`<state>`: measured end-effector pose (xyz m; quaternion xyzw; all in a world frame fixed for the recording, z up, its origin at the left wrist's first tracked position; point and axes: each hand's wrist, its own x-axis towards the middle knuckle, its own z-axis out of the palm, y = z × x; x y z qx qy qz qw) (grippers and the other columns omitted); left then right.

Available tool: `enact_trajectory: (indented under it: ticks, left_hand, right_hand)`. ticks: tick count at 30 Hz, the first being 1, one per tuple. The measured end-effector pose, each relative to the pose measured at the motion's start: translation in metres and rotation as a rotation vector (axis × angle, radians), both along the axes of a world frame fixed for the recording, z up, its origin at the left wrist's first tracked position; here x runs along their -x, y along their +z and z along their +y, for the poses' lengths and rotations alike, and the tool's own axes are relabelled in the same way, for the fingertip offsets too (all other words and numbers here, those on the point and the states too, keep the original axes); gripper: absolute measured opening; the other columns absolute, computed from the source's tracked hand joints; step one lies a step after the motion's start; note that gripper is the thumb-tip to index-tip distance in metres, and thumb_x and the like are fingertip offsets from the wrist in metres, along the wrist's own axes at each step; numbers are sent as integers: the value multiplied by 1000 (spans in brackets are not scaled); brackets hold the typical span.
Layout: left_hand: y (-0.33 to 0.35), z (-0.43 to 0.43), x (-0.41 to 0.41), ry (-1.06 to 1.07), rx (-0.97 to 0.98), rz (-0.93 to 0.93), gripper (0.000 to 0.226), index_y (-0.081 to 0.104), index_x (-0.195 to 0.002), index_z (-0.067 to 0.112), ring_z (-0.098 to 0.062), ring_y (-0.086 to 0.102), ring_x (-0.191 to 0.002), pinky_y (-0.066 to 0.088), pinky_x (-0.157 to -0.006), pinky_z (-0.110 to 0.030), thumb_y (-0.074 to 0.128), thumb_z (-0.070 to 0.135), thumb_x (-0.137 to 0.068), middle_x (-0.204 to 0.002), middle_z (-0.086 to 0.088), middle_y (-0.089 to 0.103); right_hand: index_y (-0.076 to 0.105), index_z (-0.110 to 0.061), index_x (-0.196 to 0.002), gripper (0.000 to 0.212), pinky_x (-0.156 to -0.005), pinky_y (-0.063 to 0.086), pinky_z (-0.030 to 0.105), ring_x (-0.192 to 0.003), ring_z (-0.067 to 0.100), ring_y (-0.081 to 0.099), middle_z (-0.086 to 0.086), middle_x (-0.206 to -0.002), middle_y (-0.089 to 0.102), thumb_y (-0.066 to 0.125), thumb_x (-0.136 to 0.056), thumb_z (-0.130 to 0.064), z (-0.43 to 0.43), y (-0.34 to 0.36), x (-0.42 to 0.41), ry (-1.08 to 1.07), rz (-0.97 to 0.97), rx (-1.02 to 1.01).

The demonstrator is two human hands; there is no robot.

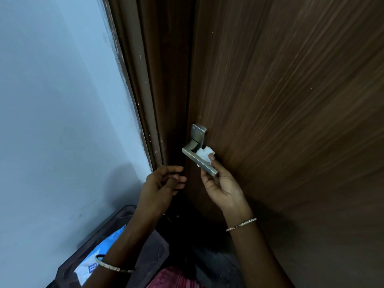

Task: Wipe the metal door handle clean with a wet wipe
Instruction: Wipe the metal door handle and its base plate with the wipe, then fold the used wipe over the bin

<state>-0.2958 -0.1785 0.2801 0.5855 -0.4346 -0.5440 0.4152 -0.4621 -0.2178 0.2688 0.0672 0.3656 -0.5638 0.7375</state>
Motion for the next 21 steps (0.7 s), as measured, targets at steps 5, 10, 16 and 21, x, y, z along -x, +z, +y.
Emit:
enact_trajectory:
  ticks: [5, 10, 16, 21]
  left_hand:
    - [11, 5, 5, 11, 15, -26, 23, 68, -112, 16, -22, 73, -91, 57, -85, -37, 51, 8, -98, -96, -6, 76]
    - [20, 18, 11, -69, 48, -88, 23, 67, -112, 21, -13, 72, -91, 58, -85, -32, 53, 11, -98, -98, 2, 75]
    - [29, 45, 3, -260, 53, -79, 26, 69, -114, 30, -8, 68, -101, 57, -93, -39, 70, 26, -88, -100, 12, 74]
    - [33, 85, -21, -253, 77, 59, 30, 71, -114, 25, -17, 72, -97, 60, -86, -41, 72, 27, -84, -105, 3, 76]
  right_hand:
    - [73, 3, -109, 28, -91, 58, 31, -110, 22, 70, 16, -114, 75, 73, -81, -1, 43, -10, 17, -60, 132, -121]
    - [75, -6, -97, 18, -75, 58, 22, -97, 14, 72, 5, -96, 80, 70, -84, 6, 86, -3, 18, -46, 452, -112]
    - [72, -6, -106, 26, -65, 60, 22, -89, 21, 78, 14, -99, 79, 68, -86, 9, 124, 29, -10, -151, 471, 75]
    - [78, -7, -87, 18, -65, 63, 28, -76, 23, 76, 18, -90, 78, 66, -89, 6, 166, 57, -51, -146, 599, 181]
